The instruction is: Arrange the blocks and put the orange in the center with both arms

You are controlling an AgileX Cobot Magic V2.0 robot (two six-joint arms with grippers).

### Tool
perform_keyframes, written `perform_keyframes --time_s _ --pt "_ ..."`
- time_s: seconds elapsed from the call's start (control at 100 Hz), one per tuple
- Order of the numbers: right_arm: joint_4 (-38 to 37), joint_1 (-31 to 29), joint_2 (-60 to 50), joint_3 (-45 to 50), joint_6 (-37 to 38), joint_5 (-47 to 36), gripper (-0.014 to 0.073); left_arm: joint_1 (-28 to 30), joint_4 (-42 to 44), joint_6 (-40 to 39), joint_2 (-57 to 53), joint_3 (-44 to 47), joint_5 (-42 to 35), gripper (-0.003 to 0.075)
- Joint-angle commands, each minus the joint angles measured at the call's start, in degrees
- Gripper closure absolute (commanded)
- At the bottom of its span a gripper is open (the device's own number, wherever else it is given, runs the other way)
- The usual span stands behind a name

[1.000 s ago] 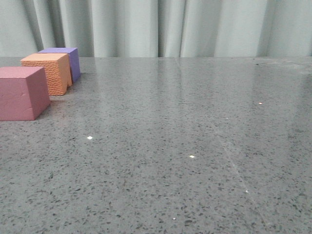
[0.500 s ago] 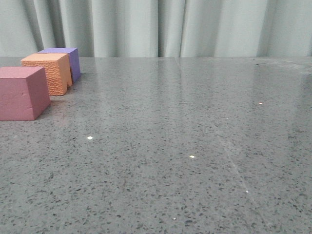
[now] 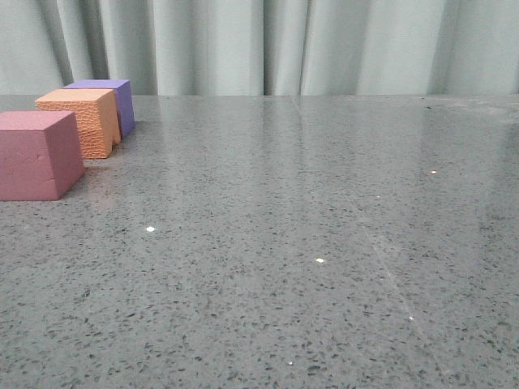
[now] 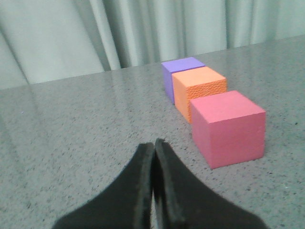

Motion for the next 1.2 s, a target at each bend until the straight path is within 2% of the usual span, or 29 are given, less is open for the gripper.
perform_keyframes --time_s 0.0,0.22,0.28,0.58,1.19 --pt "-0.2 -0.3 -1.4 -0.8 -0.5 -4.8 0.0661 1.7 -2.4 0.1 -1.3 1.7 -7.5 0.073" --pt "-0.2 -0.3 -1.4 -0.8 -0.5 -4.8 0.0661 1.7 -3.4 -1.1 -5.3 7.1 -10.8 0.073" --pt "-0.2 -0.3 -1.4 -0.8 -0.5 -4.8 0.0661 1.7 -3.4 -1.1 -6.1 7.0 -8.9 0.073" --pt "-0.2 -0.3 -1.4 -0.8 -0.5 -4.8 0.0661 1.7 -3.1 -1.1 -11.4 7.0 -8.8 0.073" --pt "-0.2 -0.3 -1.4 -0.8 -0.5 -4.8 0.0661 1.7 -3.3 -1.1 -11.3 7.0 -9.2 0.073"
